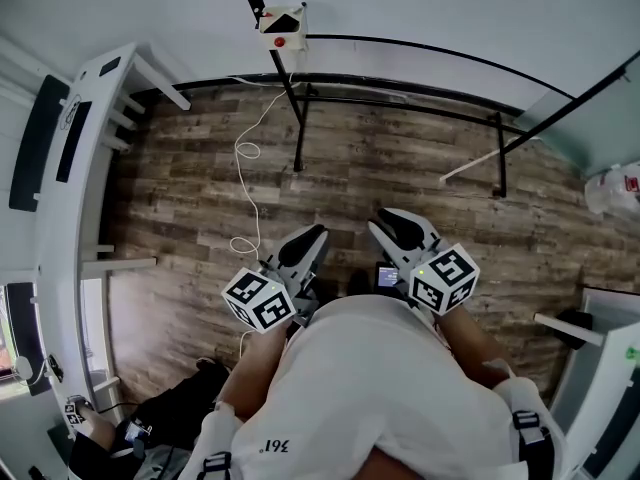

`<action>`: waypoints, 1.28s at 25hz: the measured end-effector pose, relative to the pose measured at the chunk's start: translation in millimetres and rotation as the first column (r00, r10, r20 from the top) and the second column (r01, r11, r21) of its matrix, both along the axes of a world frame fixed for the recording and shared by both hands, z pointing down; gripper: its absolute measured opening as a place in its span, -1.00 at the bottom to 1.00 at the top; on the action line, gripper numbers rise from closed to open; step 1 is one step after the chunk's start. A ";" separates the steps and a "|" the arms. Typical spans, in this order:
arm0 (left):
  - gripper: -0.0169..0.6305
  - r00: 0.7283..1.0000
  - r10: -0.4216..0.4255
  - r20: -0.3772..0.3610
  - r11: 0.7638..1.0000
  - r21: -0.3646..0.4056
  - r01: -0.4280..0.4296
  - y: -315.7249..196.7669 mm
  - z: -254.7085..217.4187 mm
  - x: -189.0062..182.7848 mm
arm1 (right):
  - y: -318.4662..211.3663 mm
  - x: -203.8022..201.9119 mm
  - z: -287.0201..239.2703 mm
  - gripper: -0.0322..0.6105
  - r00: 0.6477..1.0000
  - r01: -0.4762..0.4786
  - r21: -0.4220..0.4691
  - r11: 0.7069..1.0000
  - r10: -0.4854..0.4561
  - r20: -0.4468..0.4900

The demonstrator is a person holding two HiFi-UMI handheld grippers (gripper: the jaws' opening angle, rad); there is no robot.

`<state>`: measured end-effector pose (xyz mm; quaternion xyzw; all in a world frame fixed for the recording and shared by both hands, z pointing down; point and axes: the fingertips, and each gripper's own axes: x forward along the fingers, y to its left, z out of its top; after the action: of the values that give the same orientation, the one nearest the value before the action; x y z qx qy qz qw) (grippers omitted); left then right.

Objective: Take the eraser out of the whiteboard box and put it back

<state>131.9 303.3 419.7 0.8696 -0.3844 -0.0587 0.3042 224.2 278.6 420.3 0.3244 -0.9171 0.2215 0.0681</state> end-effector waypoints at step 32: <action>-0.82 0.989 0.150 -0.014 0.989 0.015 -0.150 -211.2 1.4 -120.6 | -202.1 -114.7 12.9 -0.57 0.991 -0.131 -0.023 0.991 0.130 -0.034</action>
<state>11.3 92.1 421.0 0.8977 -0.3154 -0.0448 0.3044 109.5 76.5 433.2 0.3862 -0.8899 0.2317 0.0722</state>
